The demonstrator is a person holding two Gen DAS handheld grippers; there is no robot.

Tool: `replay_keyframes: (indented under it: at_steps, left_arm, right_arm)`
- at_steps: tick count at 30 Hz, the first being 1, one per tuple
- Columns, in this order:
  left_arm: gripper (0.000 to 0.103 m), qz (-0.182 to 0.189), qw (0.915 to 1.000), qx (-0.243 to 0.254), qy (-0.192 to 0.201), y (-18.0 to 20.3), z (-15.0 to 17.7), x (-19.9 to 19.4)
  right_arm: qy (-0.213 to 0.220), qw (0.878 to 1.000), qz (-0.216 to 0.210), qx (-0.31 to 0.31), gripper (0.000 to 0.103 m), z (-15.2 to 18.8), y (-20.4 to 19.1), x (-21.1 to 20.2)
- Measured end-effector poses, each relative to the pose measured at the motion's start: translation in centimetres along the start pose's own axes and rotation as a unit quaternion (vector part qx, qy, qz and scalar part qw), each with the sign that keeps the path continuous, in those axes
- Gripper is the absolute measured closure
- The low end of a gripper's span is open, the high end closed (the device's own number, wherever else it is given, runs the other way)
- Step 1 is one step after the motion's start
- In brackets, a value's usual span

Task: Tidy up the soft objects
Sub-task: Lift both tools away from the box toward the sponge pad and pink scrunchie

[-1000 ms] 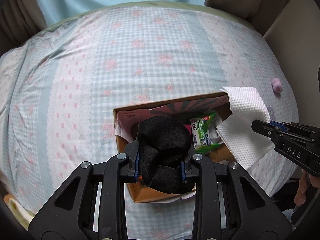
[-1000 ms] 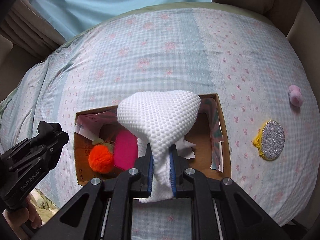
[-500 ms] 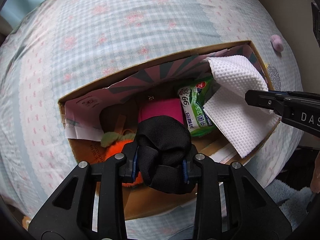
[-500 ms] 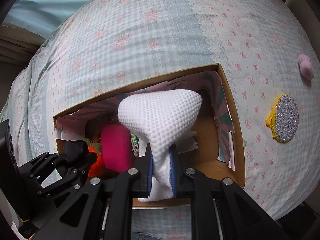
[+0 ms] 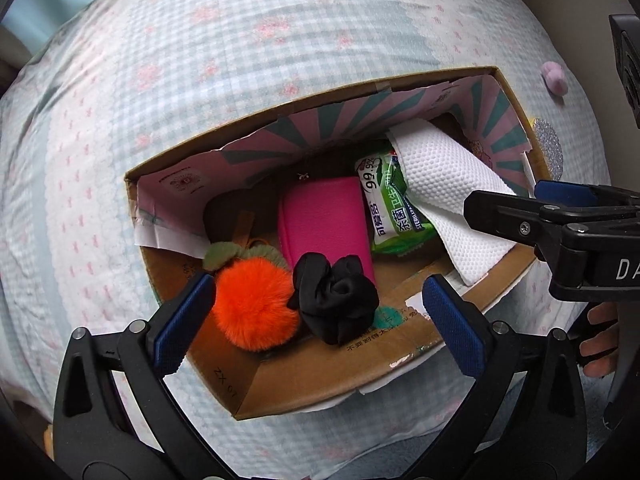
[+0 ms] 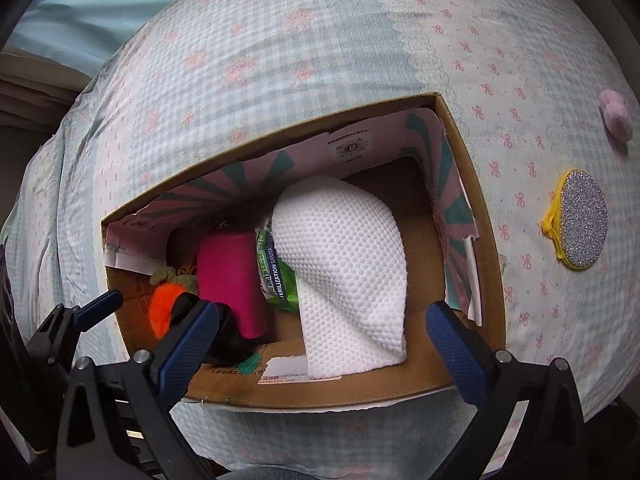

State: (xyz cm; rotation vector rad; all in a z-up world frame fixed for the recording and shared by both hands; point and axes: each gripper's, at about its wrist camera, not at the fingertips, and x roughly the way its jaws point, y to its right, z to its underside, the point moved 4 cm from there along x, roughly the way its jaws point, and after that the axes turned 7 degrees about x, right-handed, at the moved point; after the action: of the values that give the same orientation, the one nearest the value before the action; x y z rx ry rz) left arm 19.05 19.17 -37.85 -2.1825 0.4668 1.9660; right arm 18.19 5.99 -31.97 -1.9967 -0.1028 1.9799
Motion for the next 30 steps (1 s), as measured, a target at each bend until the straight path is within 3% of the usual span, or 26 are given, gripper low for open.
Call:
replay_keyframes:
  at_steps: [13, 18, 24, 30]
  left_arm:
    - [0.0, -0.031, 0.9988, -0.001, 0.037, 1.1, 1.5, -4.2]
    - [0.0, -0.048, 0.9972, -0.007, 0.057, 1.6, 2.5, -6.7]
    - [0.0, -0.063, 0.9921, -0.036, 0.103, 1.7, 4.3, -11.1]
    - [0.0, -0.056, 0.979, -0.102, 0.167, 1.1, 6.6, -16.6]
  right_arm:
    - [0.062, 0.997, -0.013, -0.05, 0.0, 2.2, -1.9, -5.2]
    - [0.089, 0.994, -0.053, -0.044, 0.0, 3.3, -1.6, -9.2]
    - [0.167, 0.983, -0.014, -0.073, 0.0, 5.3, -0.7, -15.3]
    - [0.248, 0.964, 0.023, -0.097, 0.0, 7.2, 1.5, -21.1]
